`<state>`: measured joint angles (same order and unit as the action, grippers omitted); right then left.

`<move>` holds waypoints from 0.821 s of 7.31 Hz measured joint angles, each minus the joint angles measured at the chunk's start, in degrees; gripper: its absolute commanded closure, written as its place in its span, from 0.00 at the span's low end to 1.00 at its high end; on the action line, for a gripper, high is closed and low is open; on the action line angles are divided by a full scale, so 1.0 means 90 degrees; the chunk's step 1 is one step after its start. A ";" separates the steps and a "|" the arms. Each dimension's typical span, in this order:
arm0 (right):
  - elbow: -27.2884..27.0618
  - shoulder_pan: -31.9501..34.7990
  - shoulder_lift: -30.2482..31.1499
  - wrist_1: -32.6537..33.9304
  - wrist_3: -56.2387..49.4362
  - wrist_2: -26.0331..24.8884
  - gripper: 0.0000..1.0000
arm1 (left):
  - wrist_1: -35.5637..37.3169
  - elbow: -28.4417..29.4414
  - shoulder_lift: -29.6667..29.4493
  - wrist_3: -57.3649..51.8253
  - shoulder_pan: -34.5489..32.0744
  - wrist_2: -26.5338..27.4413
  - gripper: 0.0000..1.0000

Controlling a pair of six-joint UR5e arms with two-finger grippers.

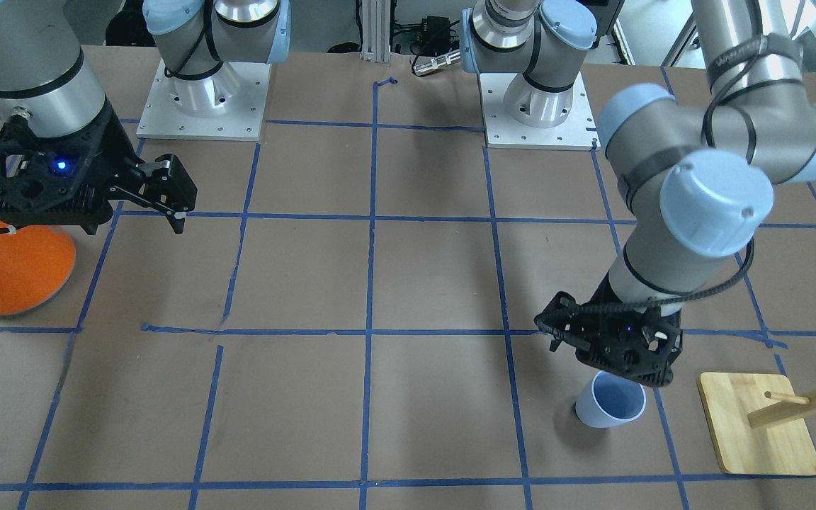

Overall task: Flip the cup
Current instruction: 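Open the left gripper and lift it away from the upright cup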

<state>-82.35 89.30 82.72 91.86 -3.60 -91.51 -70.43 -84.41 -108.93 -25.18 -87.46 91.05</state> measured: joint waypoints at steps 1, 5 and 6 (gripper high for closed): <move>0.0000 0.0000 -0.0001 0.0000 0.0000 -0.0002 0.00 | -0.0426 -0.0019 0.0412 0.0029 -0.0042 -0.0015 0.00; -0.0003 0.0000 0.0006 -0.0039 0.0000 -0.0009 0.00 | -0.1390 -0.0497 0.1930 0.1230 -0.0079 -0.0050 0.00; -0.0006 0.0000 0.0011 -0.0046 0.0000 -0.0014 0.00 | -0.1431 -0.0648 0.2142 0.1936 -0.0106 -0.0052 0.00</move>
<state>-82.41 89.30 82.83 91.45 -3.60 -91.63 -83.31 -90.24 -89.66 -7.76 -88.41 90.58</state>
